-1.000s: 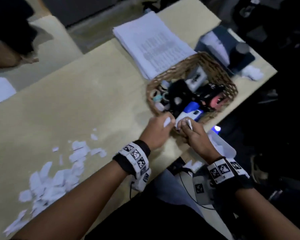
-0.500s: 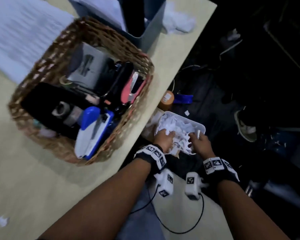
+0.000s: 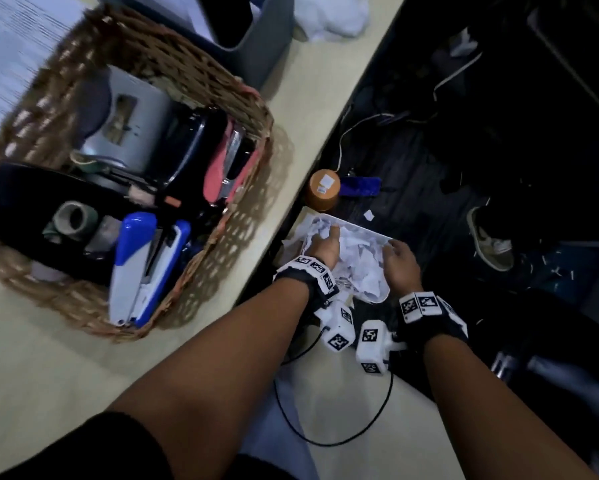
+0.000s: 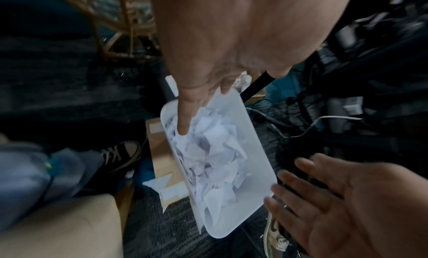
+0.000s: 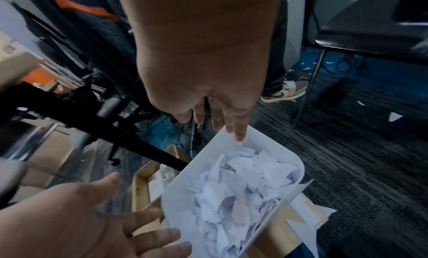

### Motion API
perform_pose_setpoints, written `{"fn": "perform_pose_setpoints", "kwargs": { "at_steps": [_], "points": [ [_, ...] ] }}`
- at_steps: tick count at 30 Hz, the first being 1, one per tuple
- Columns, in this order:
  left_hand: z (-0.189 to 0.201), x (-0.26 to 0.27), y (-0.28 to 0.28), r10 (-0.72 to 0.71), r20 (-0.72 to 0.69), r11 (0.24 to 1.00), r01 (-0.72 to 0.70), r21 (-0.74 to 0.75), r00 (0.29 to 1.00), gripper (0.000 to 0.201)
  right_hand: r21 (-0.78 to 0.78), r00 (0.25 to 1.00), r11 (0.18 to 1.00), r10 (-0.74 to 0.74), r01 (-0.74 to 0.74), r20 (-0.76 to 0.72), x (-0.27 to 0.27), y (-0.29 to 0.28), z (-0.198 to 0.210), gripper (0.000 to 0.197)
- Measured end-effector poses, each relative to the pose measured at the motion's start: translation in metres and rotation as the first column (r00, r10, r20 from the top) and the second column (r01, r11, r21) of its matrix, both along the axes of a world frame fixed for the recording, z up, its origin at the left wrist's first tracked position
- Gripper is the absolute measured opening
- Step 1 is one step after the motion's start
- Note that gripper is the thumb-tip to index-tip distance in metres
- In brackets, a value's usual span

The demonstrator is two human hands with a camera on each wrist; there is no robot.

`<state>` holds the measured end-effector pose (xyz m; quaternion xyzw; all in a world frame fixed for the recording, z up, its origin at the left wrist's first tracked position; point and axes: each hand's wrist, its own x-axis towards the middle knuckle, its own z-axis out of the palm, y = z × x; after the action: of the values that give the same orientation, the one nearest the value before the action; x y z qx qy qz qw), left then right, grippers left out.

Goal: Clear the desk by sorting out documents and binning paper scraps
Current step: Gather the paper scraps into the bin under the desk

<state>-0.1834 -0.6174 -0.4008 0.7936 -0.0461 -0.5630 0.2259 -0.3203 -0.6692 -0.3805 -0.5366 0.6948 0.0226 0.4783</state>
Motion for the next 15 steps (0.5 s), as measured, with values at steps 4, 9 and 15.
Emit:
{"fn": "perform_pose_setpoints", "kwargs": {
  "at_steps": [4,9,15],
  "points": [
    [0.084,0.011,0.025,-0.13,-0.134,0.989,0.119,-0.092,0.982,0.057,0.005,0.987,0.988,0.153,-0.154,0.055,0.017,0.02,0.051,0.021],
    [0.172,0.04,0.093,-0.159,-0.295,0.969,0.092,-0.229,0.942,0.047,0.025,0.892,0.899,0.43,-0.437,0.142,0.06,0.062,0.13,0.021],
    [0.224,0.099,0.234,-0.16,-0.334,0.935,0.034,-0.353,0.929,0.034,0.274,0.375,0.334,0.921,-0.902,0.109,0.138,0.164,0.197,0.023]
  ]
}}
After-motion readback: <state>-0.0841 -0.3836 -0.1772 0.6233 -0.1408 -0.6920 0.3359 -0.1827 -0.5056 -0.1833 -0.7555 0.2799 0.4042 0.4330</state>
